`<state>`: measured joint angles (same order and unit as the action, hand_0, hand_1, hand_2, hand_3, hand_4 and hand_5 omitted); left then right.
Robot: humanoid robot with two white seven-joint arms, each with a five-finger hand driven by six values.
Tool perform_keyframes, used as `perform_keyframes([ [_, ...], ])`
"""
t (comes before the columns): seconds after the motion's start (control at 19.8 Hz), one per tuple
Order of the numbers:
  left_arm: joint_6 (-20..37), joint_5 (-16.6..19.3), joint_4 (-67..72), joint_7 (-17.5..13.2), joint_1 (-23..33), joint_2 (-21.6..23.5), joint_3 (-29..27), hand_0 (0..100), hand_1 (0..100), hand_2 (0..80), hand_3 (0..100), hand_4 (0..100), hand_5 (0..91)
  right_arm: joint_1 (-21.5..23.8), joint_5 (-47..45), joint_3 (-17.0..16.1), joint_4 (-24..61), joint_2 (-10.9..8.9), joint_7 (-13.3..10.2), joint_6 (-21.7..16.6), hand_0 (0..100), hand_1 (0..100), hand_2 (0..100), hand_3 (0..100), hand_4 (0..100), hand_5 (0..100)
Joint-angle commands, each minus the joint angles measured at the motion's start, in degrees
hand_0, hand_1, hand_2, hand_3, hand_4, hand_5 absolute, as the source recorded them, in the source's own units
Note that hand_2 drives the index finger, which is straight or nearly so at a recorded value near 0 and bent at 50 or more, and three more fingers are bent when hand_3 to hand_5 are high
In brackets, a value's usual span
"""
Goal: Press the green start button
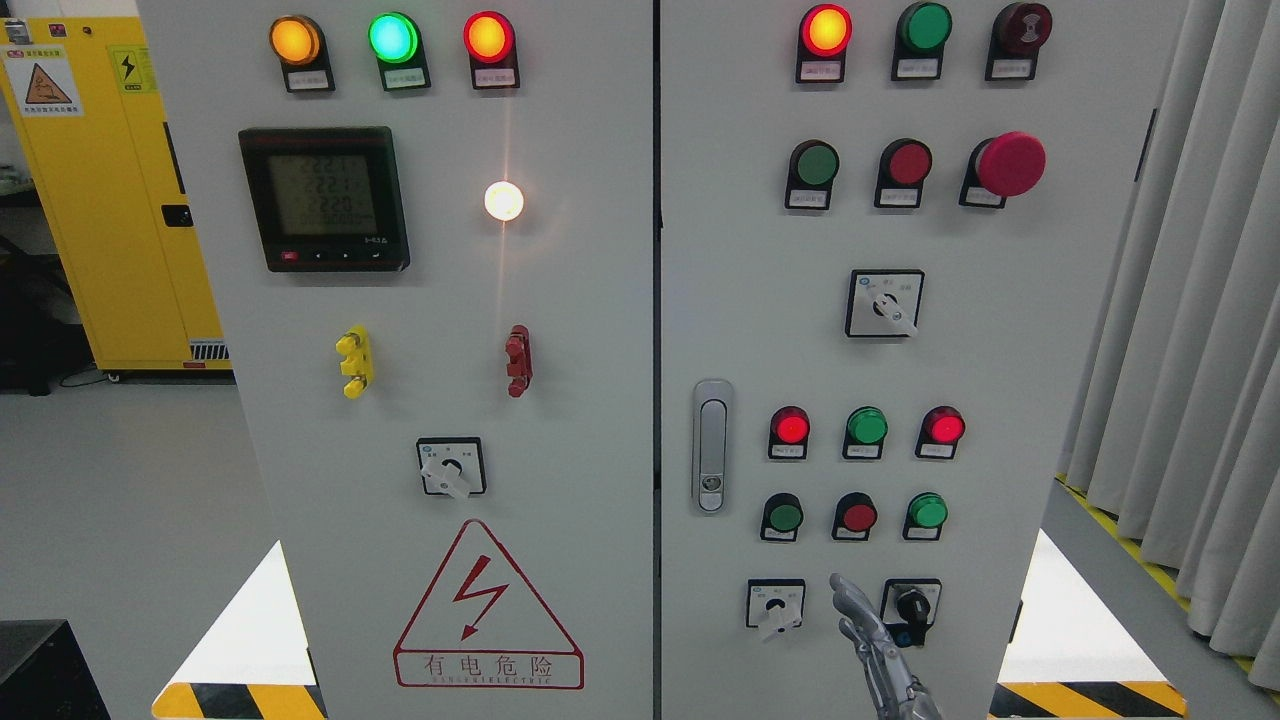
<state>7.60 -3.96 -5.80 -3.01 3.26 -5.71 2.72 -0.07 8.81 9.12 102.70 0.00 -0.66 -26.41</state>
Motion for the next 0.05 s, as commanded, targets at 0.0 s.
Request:
perform_keyframes([
  [0.0,0.05,0.0,0.0,0.02,-0.01,0.0,0.0,12,56,0.0,0,0,0.0,-0.28,-0.2,0.81,0.84,-0.88,0.13,0.21,31,50,0,6,15,10],
])
